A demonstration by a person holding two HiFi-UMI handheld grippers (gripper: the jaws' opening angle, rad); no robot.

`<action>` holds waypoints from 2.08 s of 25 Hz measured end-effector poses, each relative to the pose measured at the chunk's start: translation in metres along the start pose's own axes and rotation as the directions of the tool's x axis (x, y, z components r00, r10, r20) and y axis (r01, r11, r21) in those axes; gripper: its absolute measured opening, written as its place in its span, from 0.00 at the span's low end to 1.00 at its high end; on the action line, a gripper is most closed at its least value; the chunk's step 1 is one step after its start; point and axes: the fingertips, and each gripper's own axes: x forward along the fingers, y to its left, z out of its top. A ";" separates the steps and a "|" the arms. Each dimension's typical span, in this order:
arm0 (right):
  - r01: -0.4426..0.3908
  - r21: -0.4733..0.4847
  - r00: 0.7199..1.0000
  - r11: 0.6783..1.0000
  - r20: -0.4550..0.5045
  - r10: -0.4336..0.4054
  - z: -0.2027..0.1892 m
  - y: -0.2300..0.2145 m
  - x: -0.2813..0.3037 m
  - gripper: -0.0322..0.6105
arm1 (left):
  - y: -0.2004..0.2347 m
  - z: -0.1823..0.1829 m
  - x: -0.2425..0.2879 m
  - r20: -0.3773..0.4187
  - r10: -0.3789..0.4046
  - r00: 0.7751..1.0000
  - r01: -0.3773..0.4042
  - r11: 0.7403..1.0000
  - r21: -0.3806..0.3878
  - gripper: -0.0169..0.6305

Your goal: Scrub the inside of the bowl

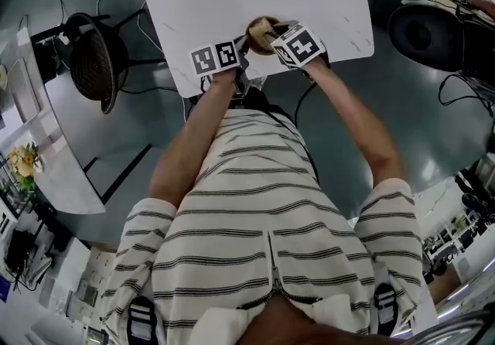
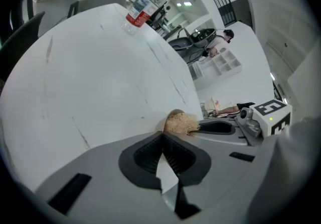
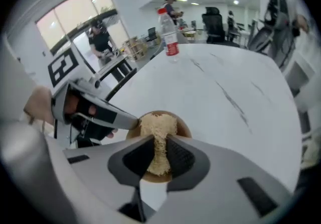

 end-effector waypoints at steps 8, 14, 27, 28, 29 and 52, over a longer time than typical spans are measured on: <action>-0.122 0.415 0.984 0.902 0.167 0.056 -0.006 -0.011 -0.006 0.17 | -0.001 0.000 0.000 0.006 0.001 1.000 -0.001 1.000 0.002 0.04; -0.135 0.462 0.966 0.877 0.260 0.011 -0.004 -0.011 -0.014 0.17 | -0.001 0.002 0.002 0.012 -0.010 1.000 0.010 1.000 -0.012 0.04; -0.147 0.507 0.934 0.849 0.354 -0.050 0.006 -0.010 -0.039 0.17 | -0.007 0.008 -0.005 0.043 -0.027 0.999 0.027 1.000 -0.007 0.09; -0.150 0.509 0.931 0.848 0.361 -0.052 0.007 -0.009 -0.041 0.17 | -0.007 0.009 -0.006 0.047 -0.030 0.998 0.030 1.000 -0.005 0.13; -0.157 0.512 0.927 0.845 0.370 -0.052 0.009 -0.008 -0.042 0.17 | -0.008 0.011 -0.007 0.051 -0.033 0.998 0.033 0.999 -0.002 0.14; -0.031 0.505 0.752 0.863 0.580 -0.312 0.047 0.007 -0.139 0.17 | -0.071 0.069 -0.091 0.290 -0.059 0.955 -0.034 0.952 0.305 0.06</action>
